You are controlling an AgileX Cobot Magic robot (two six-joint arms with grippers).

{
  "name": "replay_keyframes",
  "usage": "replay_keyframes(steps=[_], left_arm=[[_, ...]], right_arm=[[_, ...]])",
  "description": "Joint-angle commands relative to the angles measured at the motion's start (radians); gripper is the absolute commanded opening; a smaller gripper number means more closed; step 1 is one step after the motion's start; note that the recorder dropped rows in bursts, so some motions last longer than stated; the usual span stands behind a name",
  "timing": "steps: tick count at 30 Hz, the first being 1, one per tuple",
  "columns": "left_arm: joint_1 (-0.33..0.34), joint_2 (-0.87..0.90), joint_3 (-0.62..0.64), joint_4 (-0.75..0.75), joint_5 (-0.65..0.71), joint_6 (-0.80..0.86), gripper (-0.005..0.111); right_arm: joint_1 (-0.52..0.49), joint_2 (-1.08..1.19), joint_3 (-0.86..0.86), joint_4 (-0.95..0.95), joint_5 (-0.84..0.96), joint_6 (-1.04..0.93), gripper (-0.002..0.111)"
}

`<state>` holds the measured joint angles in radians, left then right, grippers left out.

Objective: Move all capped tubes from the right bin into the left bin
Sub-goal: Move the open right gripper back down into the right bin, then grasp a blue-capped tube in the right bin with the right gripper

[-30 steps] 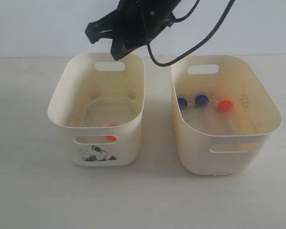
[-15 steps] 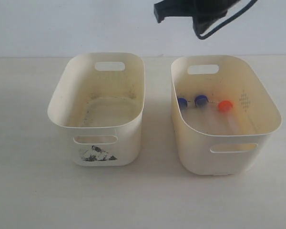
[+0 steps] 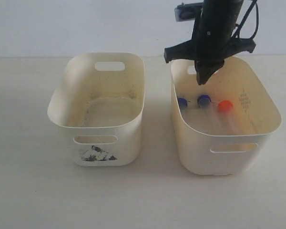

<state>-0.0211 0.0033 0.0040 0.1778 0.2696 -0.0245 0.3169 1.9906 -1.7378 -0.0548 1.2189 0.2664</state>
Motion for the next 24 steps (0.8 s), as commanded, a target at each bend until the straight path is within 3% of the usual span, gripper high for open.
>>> replay_keyframes(steps=[1,9,16,24], left_arm=[[0.001,-0.003,-0.004,-0.001,-0.010,-0.012,0.004],[0.001,-0.003,-0.004,-0.001,-0.010,-0.012,0.004],[0.001,-0.003,-0.004,-0.001,-0.010,-0.012,0.004],[0.001,-0.003,-0.004,-0.001,-0.010,-0.012,0.004]], right_arm=[[-0.006,0.045,0.004,0.003,0.002,-0.010,0.000],[-0.025,0.055,0.006,0.025,0.002,-0.057,0.000],[-0.099,0.055,0.099,0.123,0.002,-0.075,0.000],[-0.099,0.055,0.171,0.136,-0.039,-0.075,0.000]])
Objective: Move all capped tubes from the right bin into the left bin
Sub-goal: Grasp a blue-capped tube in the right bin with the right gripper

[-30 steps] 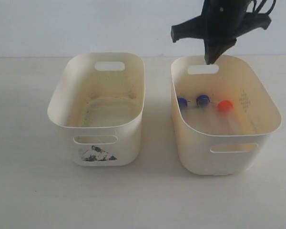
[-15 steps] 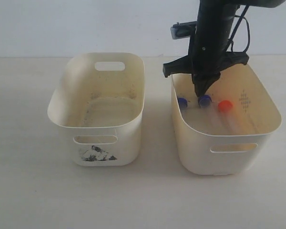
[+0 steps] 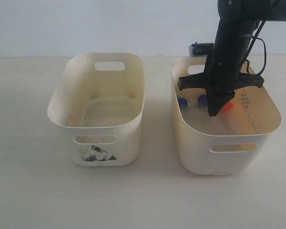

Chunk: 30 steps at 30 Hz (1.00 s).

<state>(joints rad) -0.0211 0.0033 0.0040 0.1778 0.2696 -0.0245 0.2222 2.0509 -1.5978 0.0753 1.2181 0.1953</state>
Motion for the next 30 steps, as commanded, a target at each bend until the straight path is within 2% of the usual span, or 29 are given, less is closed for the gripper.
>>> replay_keyframes(steps=[1,8,13,16,19,21,23,30], left_arm=[[0.001,-0.003,-0.004,-0.001,-0.010,-0.012,0.004],[0.001,-0.003,-0.004,-0.001,-0.010,-0.012,0.004],[0.001,-0.003,-0.004,-0.001,-0.010,-0.012,0.004],[0.001,-0.003,-0.004,-0.001,-0.010,-0.012,0.004],[0.001,-0.003,-0.004,-0.001,-0.010,-0.012,0.004],[0.001,-0.003,-0.004,-0.001,-0.008,-0.012,0.004],[0.001,-0.003,-0.004,-0.001,-0.008,-0.012,0.004],[0.001,-0.003,-0.004,-0.001,-0.008,-0.012,0.004]], right_arm=[[-0.004,-0.005,0.038,0.004,-0.052,-0.004,0.000],[-0.004,0.002,0.043,-0.023,-0.150,-0.004,0.000],[-0.004,0.039,0.043,-0.036,-0.161,-0.012,0.007],[-0.004,0.048,0.043,-0.040,-0.186,-0.012,0.017],[-0.004,0.050,0.041,-0.040,-0.212,-0.012,0.037],[-0.004,0.048,0.041,-0.040,-0.224,-0.012,0.054],[-0.004,0.051,0.041,-0.045,-0.224,-0.012,0.065],[-0.004,0.055,0.041,-0.103,-0.231,0.018,0.067]])
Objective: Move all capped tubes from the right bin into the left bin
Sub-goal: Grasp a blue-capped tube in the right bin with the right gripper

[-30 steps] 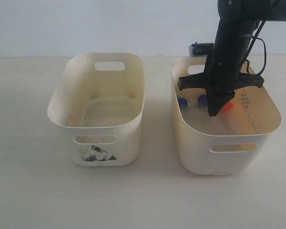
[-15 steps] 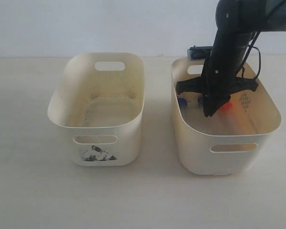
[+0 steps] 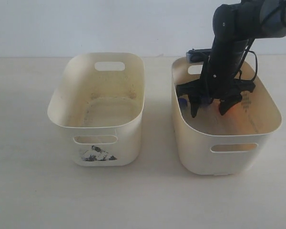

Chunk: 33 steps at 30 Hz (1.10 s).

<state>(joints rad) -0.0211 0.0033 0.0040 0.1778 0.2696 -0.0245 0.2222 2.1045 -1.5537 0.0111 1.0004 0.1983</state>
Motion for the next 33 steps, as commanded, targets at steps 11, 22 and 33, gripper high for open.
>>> replay_keyframes(steps=[11,22,33], left_arm=[[0.001,-0.003,-0.004,-0.001,-0.010,-0.012,0.004],[0.001,-0.003,-0.004,-0.001,-0.008,-0.012,0.004],[0.001,-0.003,-0.004,-0.001,-0.008,-0.012,0.004]], right_arm=[[-0.004,0.011,-0.003,-0.048,-0.056,0.034,0.061],[-0.004,0.094,-0.003,-0.050,-0.030,0.057,0.050],[-0.004,0.012,-0.056,-0.050,0.037,0.063,0.050]])
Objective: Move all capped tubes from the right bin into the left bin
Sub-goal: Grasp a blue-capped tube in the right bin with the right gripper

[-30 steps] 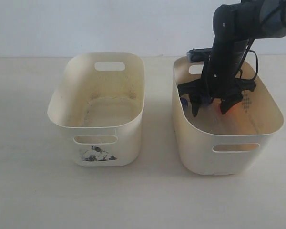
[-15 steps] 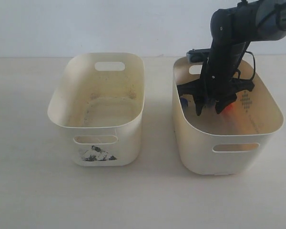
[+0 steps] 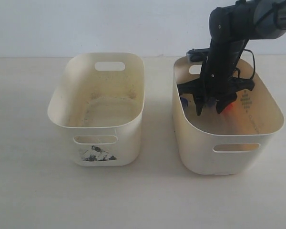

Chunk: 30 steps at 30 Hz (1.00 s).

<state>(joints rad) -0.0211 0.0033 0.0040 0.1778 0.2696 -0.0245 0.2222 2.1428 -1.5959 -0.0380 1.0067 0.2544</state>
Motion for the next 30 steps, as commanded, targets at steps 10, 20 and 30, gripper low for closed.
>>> replay_keyframes(steps=[10,20,30], left_arm=[[0.001,-0.003,-0.004,-0.001,-0.008,-0.012,0.004],[0.001,-0.003,-0.004,-0.001,-0.008,-0.012,0.004],[0.001,-0.003,-0.004,-0.001,-0.008,-0.012,0.004]], right_arm=[[-0.004,-0.029,-0.013,-0.001,0.055,0.007,0.050],[-0.004,-0.037,-0.013,-0.143,0.074,0.056,0.050],[-0.004,0.001,-0.010,-0.143,0.051,0.059,0.050]])
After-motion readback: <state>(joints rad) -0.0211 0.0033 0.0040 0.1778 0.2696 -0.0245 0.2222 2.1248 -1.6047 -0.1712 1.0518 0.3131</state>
